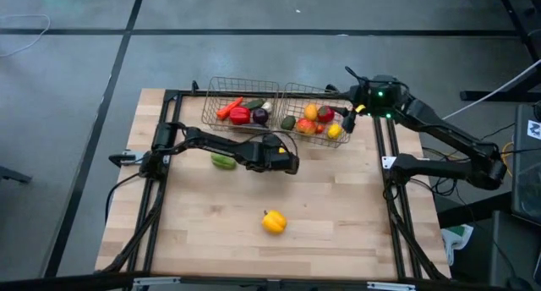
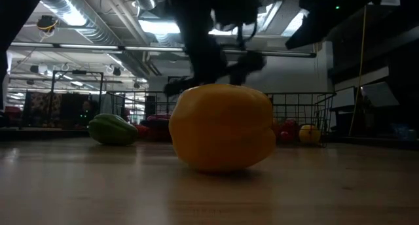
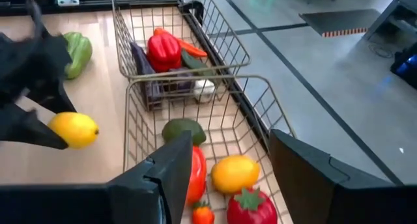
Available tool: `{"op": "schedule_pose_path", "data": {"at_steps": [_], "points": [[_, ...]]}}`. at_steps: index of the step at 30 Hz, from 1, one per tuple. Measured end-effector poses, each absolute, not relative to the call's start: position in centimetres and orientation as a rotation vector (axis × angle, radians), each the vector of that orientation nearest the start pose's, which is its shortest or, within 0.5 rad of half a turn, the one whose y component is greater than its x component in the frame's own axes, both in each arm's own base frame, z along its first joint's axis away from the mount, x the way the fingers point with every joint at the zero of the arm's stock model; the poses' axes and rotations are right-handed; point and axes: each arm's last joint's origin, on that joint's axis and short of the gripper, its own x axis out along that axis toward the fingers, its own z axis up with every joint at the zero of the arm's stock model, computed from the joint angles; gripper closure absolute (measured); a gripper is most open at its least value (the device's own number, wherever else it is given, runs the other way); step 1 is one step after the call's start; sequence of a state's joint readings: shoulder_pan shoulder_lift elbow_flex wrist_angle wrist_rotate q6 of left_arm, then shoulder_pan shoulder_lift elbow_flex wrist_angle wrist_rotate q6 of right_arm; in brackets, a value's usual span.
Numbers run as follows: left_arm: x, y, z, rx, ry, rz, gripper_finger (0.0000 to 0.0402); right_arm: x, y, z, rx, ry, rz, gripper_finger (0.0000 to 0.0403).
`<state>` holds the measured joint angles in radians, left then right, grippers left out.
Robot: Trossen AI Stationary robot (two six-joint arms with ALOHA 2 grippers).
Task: Sort produce into baskets
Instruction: Put the yellow lemon into the right golden wire basket
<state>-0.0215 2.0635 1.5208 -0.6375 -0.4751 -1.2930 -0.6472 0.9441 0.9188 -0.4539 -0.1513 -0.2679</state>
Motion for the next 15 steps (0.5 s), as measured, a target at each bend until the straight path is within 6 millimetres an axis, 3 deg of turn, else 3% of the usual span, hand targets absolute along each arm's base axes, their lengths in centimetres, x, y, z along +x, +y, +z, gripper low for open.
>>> {"op": "schedule_pose_path", "data": {"at_steps": [8,15], "points": [[44.4,-0.9,23.7,-0.723,0.623,0.834,0.0174,14.9,-10.7,32.4,-0.036,0.575,-0.41,0.0199],[45.9,1.3,28.5,-0.588,0.494,0.714,0.0174,14.6,-10.5,31.8,-0.004,0.64,-0.398,0.0199]]}}
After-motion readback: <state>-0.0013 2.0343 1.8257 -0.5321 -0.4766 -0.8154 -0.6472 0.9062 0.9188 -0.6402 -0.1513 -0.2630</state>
